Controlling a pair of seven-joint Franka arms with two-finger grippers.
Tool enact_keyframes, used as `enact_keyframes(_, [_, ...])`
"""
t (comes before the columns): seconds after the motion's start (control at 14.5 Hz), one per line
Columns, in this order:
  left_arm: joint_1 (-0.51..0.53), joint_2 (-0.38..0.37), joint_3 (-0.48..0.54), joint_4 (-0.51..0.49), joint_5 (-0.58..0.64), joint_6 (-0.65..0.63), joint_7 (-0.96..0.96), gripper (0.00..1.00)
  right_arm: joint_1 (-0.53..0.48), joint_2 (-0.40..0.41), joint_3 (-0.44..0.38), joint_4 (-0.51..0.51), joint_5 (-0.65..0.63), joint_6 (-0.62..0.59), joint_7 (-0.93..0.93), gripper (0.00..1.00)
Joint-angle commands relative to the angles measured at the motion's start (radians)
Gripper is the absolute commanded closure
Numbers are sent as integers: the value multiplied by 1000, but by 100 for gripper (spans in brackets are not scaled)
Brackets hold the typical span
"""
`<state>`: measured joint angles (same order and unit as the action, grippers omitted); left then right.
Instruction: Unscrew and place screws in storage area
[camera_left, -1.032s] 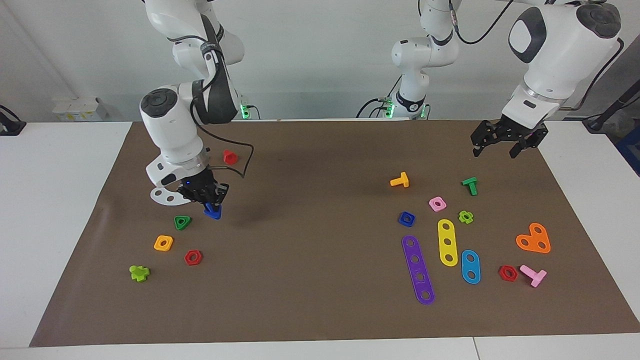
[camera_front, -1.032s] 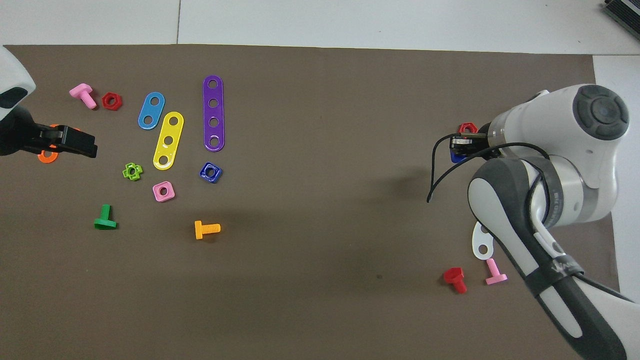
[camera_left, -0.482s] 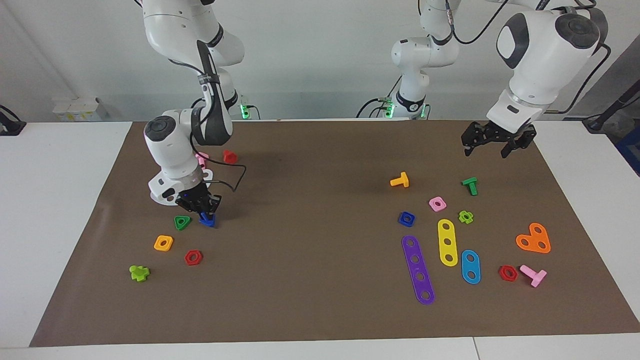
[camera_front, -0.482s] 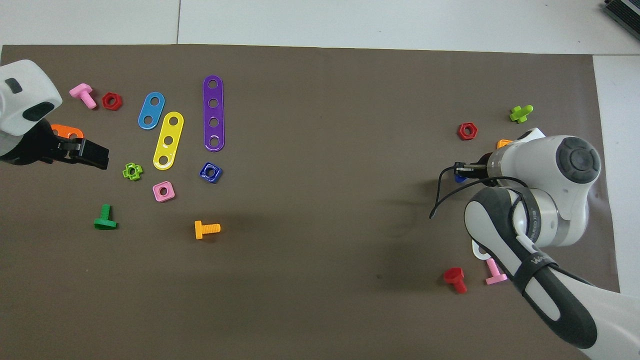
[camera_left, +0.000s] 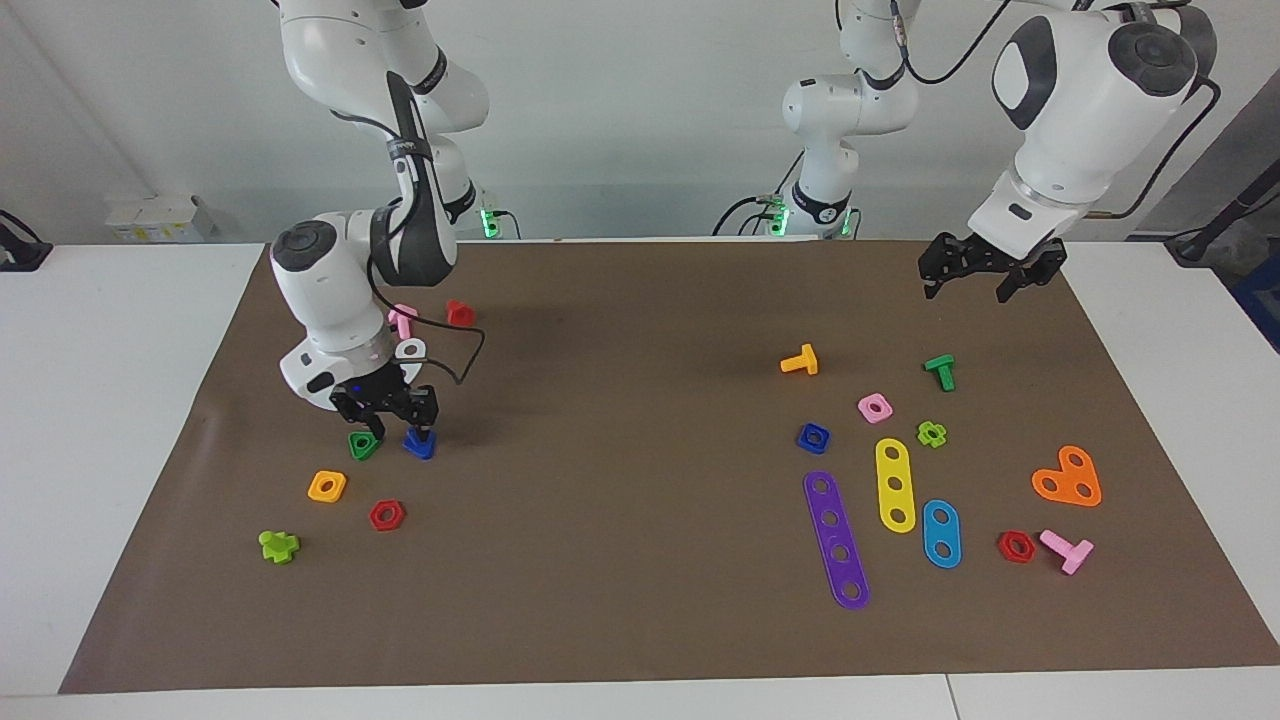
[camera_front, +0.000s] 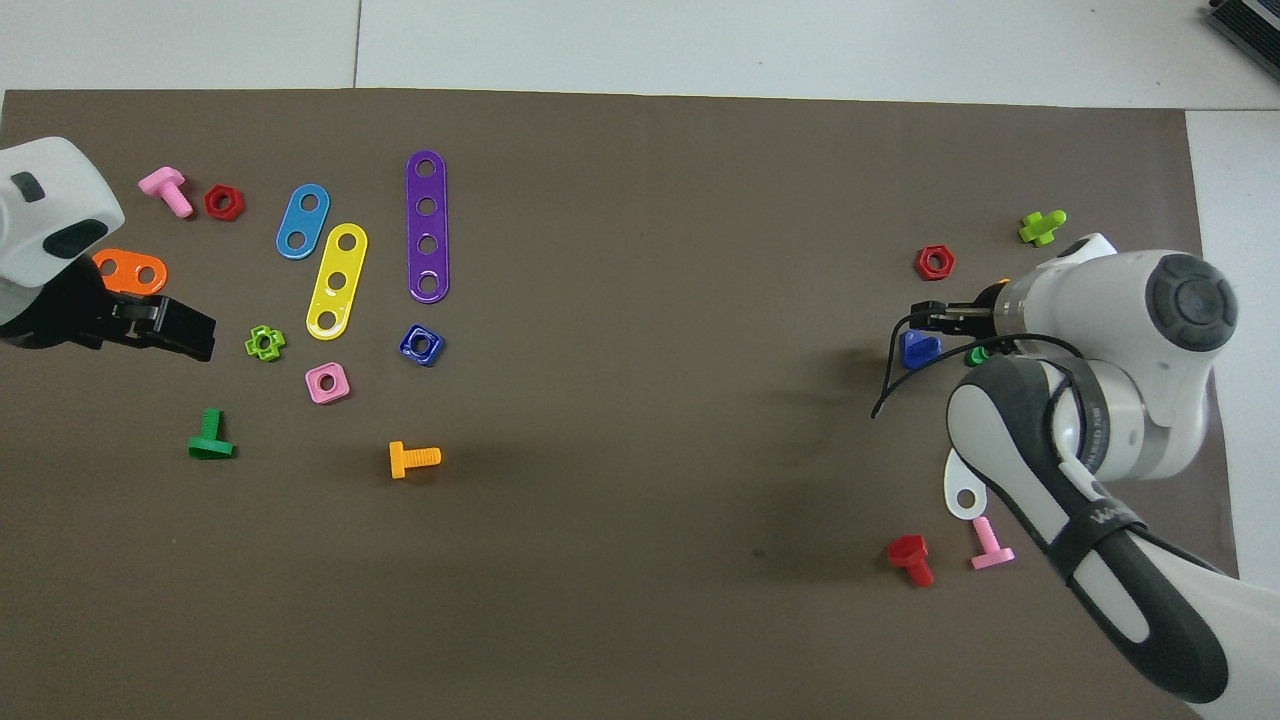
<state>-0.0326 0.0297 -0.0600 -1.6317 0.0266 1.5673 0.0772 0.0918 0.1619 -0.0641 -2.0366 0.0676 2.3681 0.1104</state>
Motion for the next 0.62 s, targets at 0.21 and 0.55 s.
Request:
enact_keyframes(0.21, [-4,-22,12,-10,16,-10,-19,1,-64,-73,3,401,-89,-537,-6,0])
enact_keyframes(0.55, [-6,-28,12,-17,16,23,-20,1,-66,-134,3,532,-97,-832,-3,0])
